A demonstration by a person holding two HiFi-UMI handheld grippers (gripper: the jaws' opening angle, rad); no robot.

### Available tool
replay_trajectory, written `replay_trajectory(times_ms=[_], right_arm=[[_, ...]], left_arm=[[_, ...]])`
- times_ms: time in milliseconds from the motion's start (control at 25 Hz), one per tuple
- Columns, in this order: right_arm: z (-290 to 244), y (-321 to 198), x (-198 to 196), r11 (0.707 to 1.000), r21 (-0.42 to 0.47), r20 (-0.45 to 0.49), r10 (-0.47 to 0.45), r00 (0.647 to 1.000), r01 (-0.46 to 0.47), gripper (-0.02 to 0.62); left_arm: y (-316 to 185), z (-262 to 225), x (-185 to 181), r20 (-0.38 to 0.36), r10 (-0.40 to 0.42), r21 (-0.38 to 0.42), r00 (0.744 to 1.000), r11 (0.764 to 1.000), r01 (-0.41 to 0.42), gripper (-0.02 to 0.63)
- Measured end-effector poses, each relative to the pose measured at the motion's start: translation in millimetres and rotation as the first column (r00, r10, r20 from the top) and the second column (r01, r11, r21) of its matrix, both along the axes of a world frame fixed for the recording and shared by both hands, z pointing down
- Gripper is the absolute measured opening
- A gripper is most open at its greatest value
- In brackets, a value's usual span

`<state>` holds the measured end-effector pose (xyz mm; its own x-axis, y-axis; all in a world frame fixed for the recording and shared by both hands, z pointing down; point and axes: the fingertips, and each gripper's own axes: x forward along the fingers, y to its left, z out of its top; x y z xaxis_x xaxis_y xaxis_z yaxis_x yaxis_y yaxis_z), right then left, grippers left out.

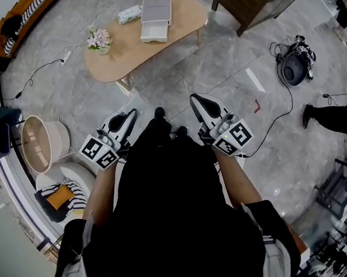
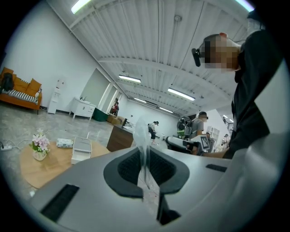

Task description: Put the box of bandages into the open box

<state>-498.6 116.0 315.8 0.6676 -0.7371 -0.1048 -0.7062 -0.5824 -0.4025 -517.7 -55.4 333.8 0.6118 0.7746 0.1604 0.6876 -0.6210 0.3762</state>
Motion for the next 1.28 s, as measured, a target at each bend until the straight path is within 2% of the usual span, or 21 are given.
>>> replay_trajectory(times_ms=[80,160,480,640,840,1120,1280], right_arm=[[3,-2,6,1.0,0.024,0.006,0.005,1.0,-0.005,0.011],[5,-4,11,0.999,0.031,0.001,0.01,1.0,-0.01,0.011],[-6,30,27,0.998,0.02,-0.04,0.064,0.997,-0.063,0.011],[-6,52,49,0.996,-0.012,-0.046,0.085,0.995,-0.085,0.011],[-5,51,94,0.995,-0.023,-0.022,0.091,0.996,-0.092,0.011],[-19,23,179,0.997,-0.077,-0.049,0.008,0.999,-0.012,0.011],[-26,23,225,0.995,-0.1,-0.06,0.011,0.998,-0.017,0.011]], left_arm=[[5,5,-2,-0.009,0.038,0.04,0.999,0.998,-0.038,0.035],[11,8,0,-0.018,0.065,0.044,0.998,0.997,-0.064,0.035],[45,20,48,-0.017,0.109,-0.04,0.994,0.993,-0.11,0.035],[59,22,80,-0.027,0.118,-0.067,0.993,0.991,-0.119,0.035],[60,24,125,-0.014,0.108,-0.089,0.994,0.99,-0.109,0.035],[50,22,205,-0.013,0.091,-0.12,0.996,0.988,-0.092,0.035],[45,25,250,-0.003,0.096,-0.136,0.995,0.986,-0.095,0.035]])
